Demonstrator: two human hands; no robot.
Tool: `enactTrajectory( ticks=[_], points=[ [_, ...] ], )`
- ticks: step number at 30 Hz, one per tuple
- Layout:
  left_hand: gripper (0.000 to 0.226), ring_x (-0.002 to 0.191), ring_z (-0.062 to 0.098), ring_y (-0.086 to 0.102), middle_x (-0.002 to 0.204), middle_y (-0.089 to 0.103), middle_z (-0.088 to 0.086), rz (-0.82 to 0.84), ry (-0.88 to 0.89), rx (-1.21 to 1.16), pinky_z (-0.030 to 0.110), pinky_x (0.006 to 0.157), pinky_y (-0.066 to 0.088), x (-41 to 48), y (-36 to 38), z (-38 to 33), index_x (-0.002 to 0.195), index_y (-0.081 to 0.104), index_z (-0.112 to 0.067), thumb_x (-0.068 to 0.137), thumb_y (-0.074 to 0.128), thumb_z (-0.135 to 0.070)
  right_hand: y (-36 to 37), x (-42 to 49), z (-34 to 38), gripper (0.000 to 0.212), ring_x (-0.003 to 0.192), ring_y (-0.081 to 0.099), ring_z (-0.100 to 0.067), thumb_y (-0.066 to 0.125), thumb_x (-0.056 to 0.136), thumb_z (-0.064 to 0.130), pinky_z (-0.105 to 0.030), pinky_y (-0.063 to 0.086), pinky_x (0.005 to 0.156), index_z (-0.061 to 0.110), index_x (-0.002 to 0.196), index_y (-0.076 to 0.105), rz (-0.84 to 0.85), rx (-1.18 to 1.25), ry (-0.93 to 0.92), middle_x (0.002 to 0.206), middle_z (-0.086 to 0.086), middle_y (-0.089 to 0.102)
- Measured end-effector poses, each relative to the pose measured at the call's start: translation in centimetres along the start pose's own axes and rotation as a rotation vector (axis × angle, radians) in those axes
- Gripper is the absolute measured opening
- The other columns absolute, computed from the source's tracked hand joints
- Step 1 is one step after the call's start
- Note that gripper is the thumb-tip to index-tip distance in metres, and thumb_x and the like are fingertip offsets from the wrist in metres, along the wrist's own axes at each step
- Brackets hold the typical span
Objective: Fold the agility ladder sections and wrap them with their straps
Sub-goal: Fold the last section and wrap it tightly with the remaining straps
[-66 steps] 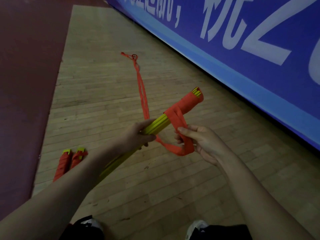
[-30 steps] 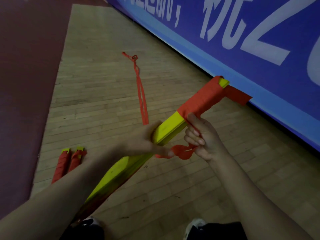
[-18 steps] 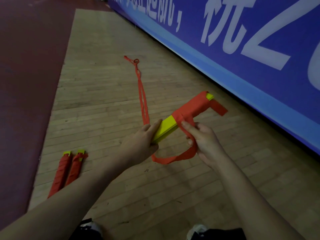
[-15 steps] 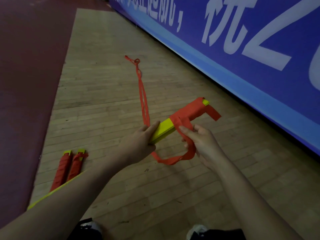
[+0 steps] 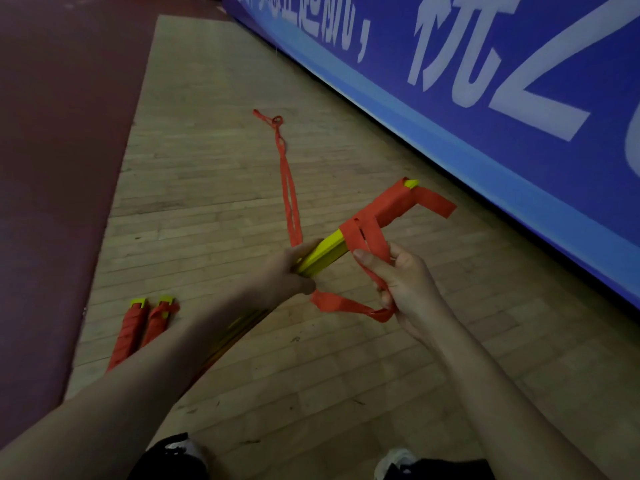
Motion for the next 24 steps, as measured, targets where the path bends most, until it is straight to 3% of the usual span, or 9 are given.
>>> enactTrajectory(
  ticks=[1,4,7,11,13,15,18,22,24],
  points=[
    [0.077,0.077,0.010,0.059,0.096,0.058,0.004,0.003,0.001,-0.039,0.009,0.059,0.040,0.0,-0.1,-0.1,0.144,0.036,-0.031,0.081,0.064,0.003,0.0,0.0,0.2,0.005,0.034,0.032,-0.001,0.068,0.086,0.017,-0.015,0.025,0.030,0.016,0.085,0.062,-0.007,-0.001,-0.027,0.046,0.010,0.041],
    [0.074,0.055,0.002,0.051,0.087,0.058,0.006,0.033,0.010,-0.216,0.015,0.049,0.042,-0.2,-0.6,-0.1,0.135,0.046,-0.034,0.078,0.062,0.010,-0.1,-0.3,0.6,0.007,0.033,0.030,-0.004,0.065,0.087,0.023,-0.015,0.023,0.030,0.016,0.086,0.064,-0.018,0.046,-0.051,0.046,0.006,0.039],
    [0.068,0.060,0.006,0.053,0.085,0.059,0.002,0.044,0.013,-0.316,0.018,0.048,0.043,-0.3,-0.7,-0.2,0.128,0.054,-0.029,0.069,0.068,0.001,-0.4,-0.4,1.1,0.011,0.031,0.029,-0.005,0.062,0.089,0.026,-0.016,0.023,0.030,0.016,0.085,0.064,-0.022,0.029,-0.091,0.044,0.007,0.040],
    [0.082,0.098,0.013,0.055,0.113,0.056,-0.004,-0.166,0.074,0.000,0.004,0.068,0.040,-0.4,-1.2,-0.9,0.145,0.036,-0.029,0.074,0.069,-0.008,-0.3,-1.1,1.9,0.014,0.030,0.032,-0.008,0.059,0.092,0.026,-0.016,0.025,0.031,0.018,0.083,0.066,-0.027,-0.081,-0.194,0.042,0.005,0.041],
    [0.084,0.108,0.023,0.057,0.128,0.052,-0.002,-0.245,0.076,0.309,0.023,0.083,0.049,-0.9,-1.3,-0.9,0.149,0.026,-0.035,0.078,0.065,-0.013,-0.1,-1.4,2.1,0.016,0.029,0.033,-0.008,0.057,0.093,0.027,-0.016,0.026,0.031,0.019,0.084,0.067,-0.033,-0.102,-0.202,0.040,0.004,0.042],
    [0.084,0.112,0.030,0.057,0.133,0.047,0.000,-0.270,0.034,0.568,0.039,0.081,0.051,-1.1,-1.2,-0.4,0.150,0.017,-0.041,0.081,0.061,-0.019,0.1,-1.6,2.1,0.022,0.029,0.034,-0.008,0.056,0.094,0.030,-0.016,0.027,0.031,0.017,0.079,0.065,-0.041,-0.138,-0.205,0.040,0.004,0.043],
    [0.079,0.108,0.029,0.058,0.127,0.045,0.001,-0.302,0.036,0.740,0.037,0.072,0.049,-1.0,-0.5,-0.5,0.150,0.012,-0.041,0.086,0.054,-0.022,0.0,-1.6,2.1,0.029,0.029,0.036,-0.009,0.053,0.096,0.032,-0.016,0.028,0.032,0.017,0.072,0.061,-0.064,-0.151,-0.201,0.040,0.004,0.045],
    [0.077,0.108,0.028,0.058,0.127,0.045,0.001,-0.321,0.011,0.755,0.035,0.068,0.045,-0.7,0.0,0.0,0.150,0.010,-0.043,0.088,0.051,-0.024,-0.4,-1.2,1.7,0.038,0.030,0.034,-0.010,0.057,0.092,0.039,-0.016,0.023,0.031,0.004,0.077,0.063,-0.098,-0.085,-0.116,0.047,-0.004,0.046],
    [0.077,0.106,0.030,0.059,0.124,0.045,0.003,-0.338,0.020,0.709,0.039,0.071,0.050,-0.6,-0.3,0.3,0.151,0.011,-0.041,0.088,0.051,-0.024,-0.3,-1.2,1.3,0.030,0.030,0.030,-0.009,0.068,0.084,0.035,-0.015,0.020,0.032,0.007,0.073,0.065,-0.089,-0.100,-0.068,0.049,-0.006,0.044]
  ],
)
Point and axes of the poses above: each hand's wrist, its own x-axis towards the middle knuckle, its own y-axis out of the palm, z = x × y, the point moved 5 cm from there along x, towards the middle knuckle
